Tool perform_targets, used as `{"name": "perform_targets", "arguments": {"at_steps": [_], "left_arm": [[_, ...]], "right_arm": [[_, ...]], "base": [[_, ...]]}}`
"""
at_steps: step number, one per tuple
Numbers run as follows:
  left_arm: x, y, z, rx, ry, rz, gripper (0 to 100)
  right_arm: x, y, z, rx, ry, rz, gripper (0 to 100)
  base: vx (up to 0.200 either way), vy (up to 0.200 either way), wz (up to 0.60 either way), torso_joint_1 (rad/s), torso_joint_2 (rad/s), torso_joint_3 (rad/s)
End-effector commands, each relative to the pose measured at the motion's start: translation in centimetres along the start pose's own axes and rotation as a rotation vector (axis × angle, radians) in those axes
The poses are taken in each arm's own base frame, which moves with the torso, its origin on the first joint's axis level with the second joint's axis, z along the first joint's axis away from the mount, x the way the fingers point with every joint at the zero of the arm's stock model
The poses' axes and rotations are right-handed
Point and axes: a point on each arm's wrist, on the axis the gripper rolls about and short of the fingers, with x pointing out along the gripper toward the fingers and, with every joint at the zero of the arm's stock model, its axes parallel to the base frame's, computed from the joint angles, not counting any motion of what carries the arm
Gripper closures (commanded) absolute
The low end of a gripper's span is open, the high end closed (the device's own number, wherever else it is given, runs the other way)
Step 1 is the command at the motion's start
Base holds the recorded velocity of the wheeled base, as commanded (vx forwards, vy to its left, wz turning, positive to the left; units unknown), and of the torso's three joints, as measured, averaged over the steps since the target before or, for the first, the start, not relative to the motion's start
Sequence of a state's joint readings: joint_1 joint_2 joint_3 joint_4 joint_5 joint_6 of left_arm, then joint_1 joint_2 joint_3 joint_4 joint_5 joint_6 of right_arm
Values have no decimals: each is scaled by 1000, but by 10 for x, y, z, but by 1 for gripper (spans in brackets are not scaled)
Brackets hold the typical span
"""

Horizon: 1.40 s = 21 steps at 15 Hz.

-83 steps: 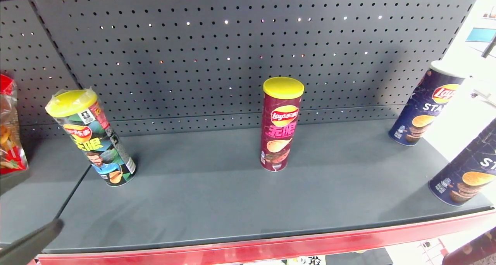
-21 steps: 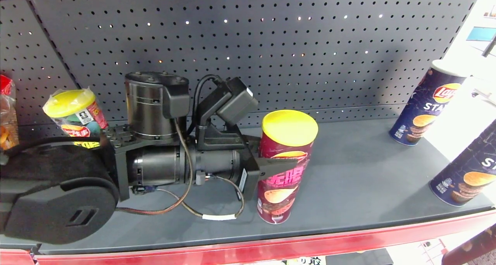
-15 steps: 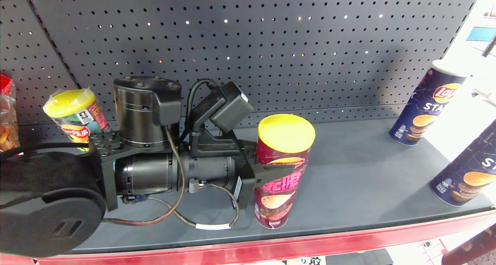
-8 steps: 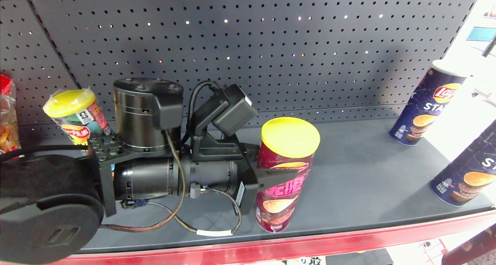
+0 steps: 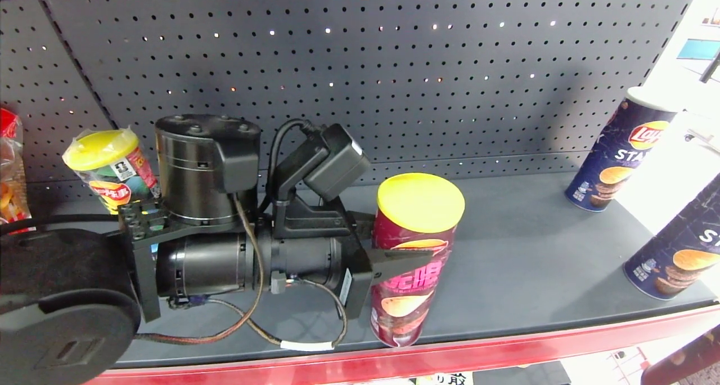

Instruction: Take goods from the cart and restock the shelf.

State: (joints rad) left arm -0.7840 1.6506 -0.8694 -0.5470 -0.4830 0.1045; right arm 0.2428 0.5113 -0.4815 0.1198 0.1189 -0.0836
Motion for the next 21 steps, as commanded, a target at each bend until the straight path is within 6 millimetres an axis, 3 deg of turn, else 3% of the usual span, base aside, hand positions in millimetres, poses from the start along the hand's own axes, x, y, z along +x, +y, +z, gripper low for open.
{"name": "perform_targets", "arguments": {"at_steps": [1,8,9,15,21], "left_arm": [[-4,-3,-2,-2,3,-2,100],[-2,-7,-2,1,6,0,100],[-2,-7,-2,2,5,0,0],[-8,-10,-3,-14,10,21,0],[-48,-24,-14,-24,19,111,0]], "right_arm": [[0,0,0,-1,-1,2,100],[0,0,0,-1,-1,2,100],[0,0,0,-1,-1,2,100],[1,0,4,-3,-4,3,100],[29,-5,33,-5,12,34,100]], "base": [[0,0,0,0,0,0],[0,0,0,0,0,0],[0,0,0,0,0,0],[0,0,0,0,0,0],[0,0,0,0,0,0]]}}
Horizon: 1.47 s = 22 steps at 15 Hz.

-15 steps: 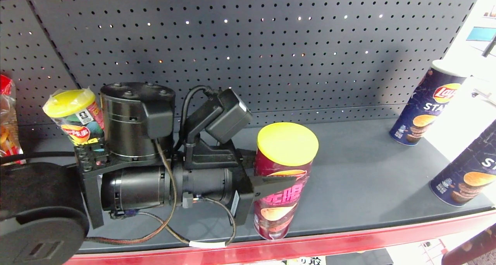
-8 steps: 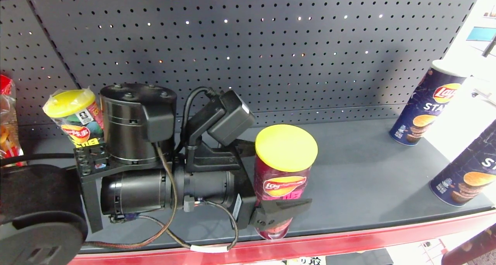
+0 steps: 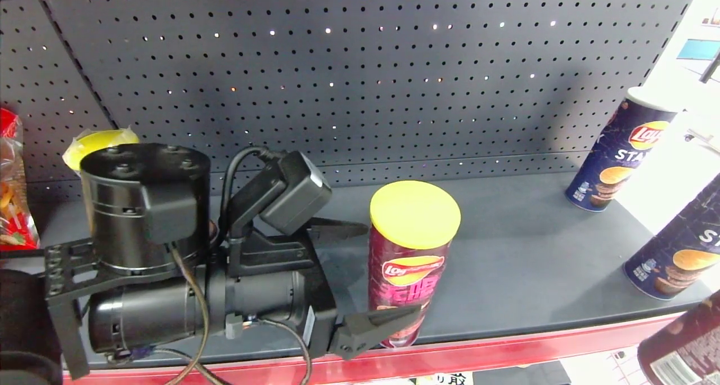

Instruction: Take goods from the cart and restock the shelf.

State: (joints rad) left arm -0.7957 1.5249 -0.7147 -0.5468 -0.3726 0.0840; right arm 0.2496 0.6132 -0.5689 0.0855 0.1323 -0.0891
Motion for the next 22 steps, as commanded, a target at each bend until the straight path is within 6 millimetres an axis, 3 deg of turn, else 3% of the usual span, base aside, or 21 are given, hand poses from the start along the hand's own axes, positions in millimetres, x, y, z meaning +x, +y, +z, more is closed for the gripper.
{"name": "perform_targets", "arguments": {"at_steps": [1,4,8,10,11,12,16,22], "left_arm": [[-22,-4,-2,4,-19,24,0],[-47,-13,-9,7,-30,54,0],[-64,-17,-16,8,-24,252,0],[-74,-22,-27,5,-4,247,0],[-74,-22,-27,5,-4,247,0],[-82,-26,-37,-1,9,238,0],[-88,-30,-45,-6,20,220,0],[-92,-31,-43,-30,-1,237,0]], "right_arm": [[22,-3,8,2,21,26,100],[64,-4,27,-12,-1,75,100],[116,-4,40,-54,34,111,100],[136,8,45,-79,50,183,100],[136,8,45,-79,50,183,100],[165,11,52,-76,62,199,100],[226,18,51,-81,-10,210,100],[271,36,48,-71,17,277,100]], "base": [[0,0,0,0,0,0],[0,0,0,0,0,0],[0,0,0,0,0,0],[0,0,0,0,0,0],[0,0,0,0,0,0],[0,0,0,0,0,0],[0,0,0,0,0,0],[0,0,0,0,0,0]]}}
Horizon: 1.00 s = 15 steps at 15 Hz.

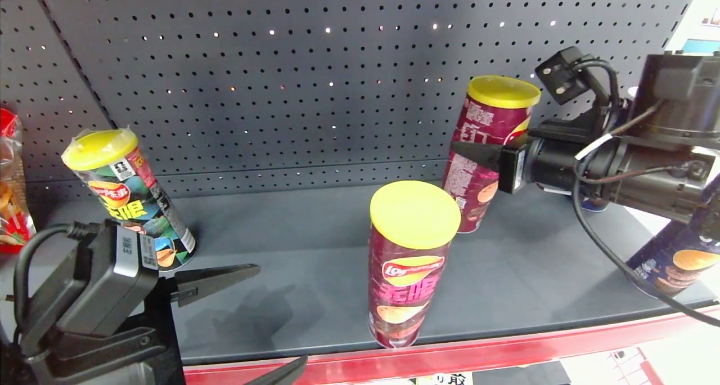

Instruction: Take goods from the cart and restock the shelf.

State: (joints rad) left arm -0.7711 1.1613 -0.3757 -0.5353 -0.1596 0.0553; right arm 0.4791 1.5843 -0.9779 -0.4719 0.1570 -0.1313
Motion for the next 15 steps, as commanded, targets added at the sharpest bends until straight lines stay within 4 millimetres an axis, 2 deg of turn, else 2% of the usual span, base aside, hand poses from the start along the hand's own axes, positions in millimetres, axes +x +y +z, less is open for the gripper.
{"name": "perform_targets", "arguments": {"at_steps": [1,8,15], "left_arm": [[-1,0,0,0,-3,1,0],[-1,2,-1,-9,3,16,0],[-1,3,-2,-12,9,18,0]], "right_arm": [[25,2,-7,7,29,33,100],[57,11,-9,26,36,72,100],[66,16,-15,28,51,89,100]], "base": [[0,0,0,0,0,0],[0,0,0,0,0,0],[0,0,0,0,0,0]]}}
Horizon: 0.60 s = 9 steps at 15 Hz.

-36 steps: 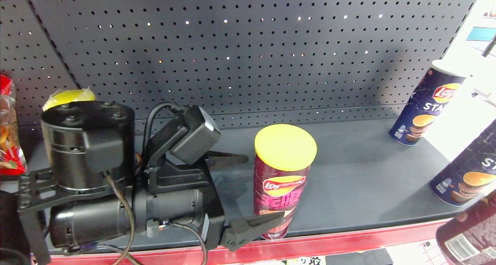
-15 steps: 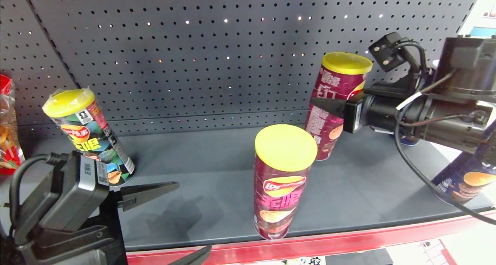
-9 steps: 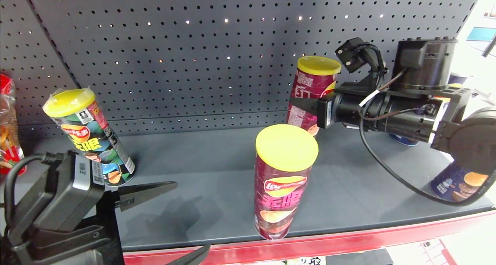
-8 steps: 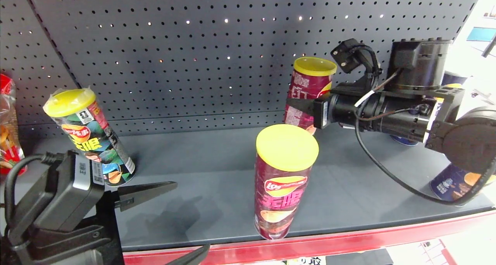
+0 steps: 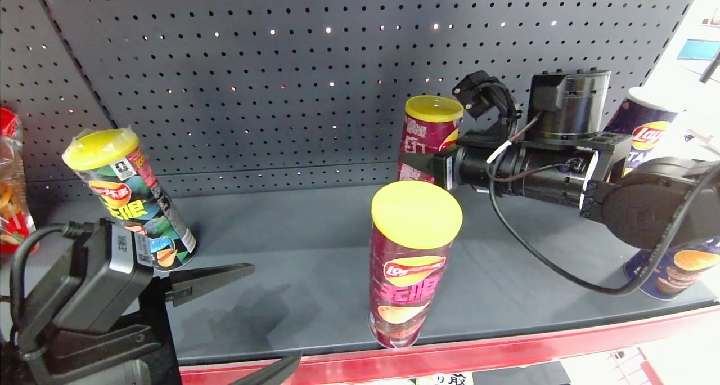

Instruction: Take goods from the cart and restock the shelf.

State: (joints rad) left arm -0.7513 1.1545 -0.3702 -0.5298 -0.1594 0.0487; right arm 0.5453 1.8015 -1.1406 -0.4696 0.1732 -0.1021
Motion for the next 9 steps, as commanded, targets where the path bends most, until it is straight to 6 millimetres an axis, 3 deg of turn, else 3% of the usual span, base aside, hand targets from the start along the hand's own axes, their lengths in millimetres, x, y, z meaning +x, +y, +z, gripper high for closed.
{"name": "perform_targets", "arguments": {"at_steps": [1,4,5,9], "left_arm": [[1,0,0,-2,5,-1,0],[2,0,-1,-2,8,-1,0],[2,0,-1,-2,8,-1,0],[2,0,-1,-3,9,-1,0]], "right_arm": [[1,0,-1,0,3,1,100],[1,0,-2,0,7,0,100],[1,0,-3,1,10,0,0],[-1,4,-1,7,8,8,0]], "base": [[0,0,0,0,0,0],[0,0,0,0,0,0],[0,0,0,0,0,0],[0,0,0,0,0,0]]}}
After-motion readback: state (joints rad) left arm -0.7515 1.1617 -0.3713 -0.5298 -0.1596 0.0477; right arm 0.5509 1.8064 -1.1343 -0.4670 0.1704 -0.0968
